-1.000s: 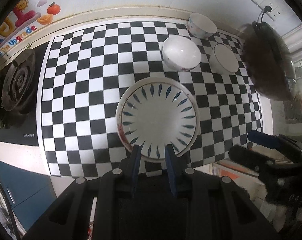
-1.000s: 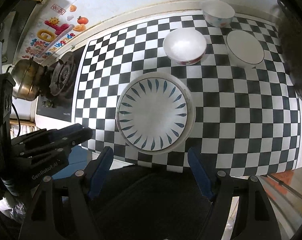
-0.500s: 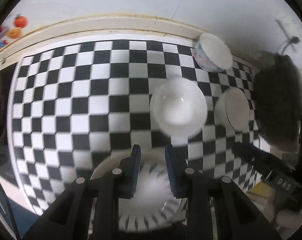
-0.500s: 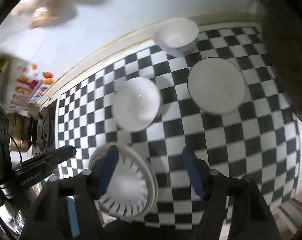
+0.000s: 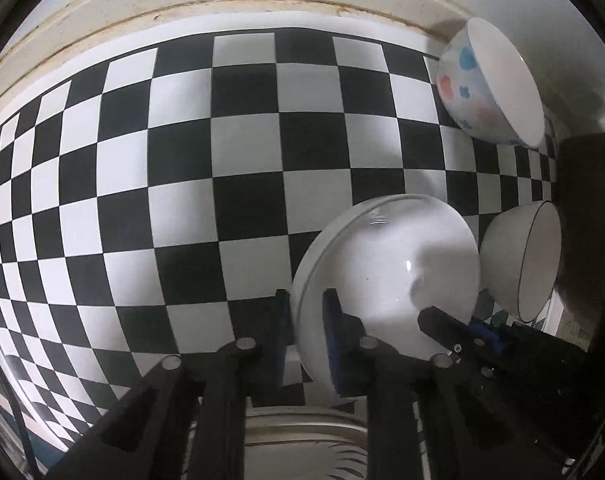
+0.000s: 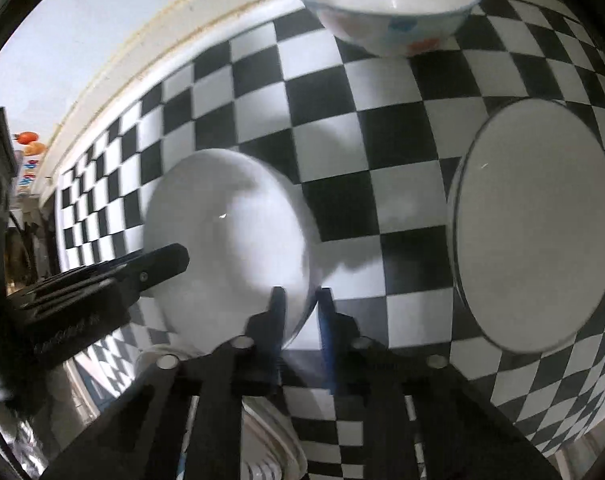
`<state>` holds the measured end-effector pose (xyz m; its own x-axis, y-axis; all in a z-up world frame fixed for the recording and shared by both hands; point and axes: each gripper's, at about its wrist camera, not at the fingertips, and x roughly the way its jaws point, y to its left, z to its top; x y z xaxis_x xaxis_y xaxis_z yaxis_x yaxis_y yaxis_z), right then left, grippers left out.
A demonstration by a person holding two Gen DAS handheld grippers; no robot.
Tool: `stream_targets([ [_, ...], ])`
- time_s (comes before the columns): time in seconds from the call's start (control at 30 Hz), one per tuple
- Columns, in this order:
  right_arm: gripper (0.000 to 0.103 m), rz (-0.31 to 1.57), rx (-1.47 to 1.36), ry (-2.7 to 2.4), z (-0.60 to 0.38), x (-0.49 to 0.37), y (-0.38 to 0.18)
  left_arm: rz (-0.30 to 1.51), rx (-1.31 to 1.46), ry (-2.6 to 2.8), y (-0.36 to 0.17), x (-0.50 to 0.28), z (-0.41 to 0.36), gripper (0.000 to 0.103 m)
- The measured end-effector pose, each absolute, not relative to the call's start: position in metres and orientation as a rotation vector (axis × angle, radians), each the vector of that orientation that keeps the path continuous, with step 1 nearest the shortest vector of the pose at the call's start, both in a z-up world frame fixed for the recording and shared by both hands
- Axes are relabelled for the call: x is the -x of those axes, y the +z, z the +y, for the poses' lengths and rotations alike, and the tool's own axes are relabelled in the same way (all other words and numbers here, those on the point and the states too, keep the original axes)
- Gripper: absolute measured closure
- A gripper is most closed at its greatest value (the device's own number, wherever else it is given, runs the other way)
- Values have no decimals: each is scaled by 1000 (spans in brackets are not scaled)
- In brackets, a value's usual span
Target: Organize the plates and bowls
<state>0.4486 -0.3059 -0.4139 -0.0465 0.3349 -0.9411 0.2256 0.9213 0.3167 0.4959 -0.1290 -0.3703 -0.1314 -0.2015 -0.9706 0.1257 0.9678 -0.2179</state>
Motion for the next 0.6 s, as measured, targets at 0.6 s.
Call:
stream_targets([
  [0.6,90,1579,-408,135,-318,-393,-356,1584,18,-388,-295,-430,-155,89],
])
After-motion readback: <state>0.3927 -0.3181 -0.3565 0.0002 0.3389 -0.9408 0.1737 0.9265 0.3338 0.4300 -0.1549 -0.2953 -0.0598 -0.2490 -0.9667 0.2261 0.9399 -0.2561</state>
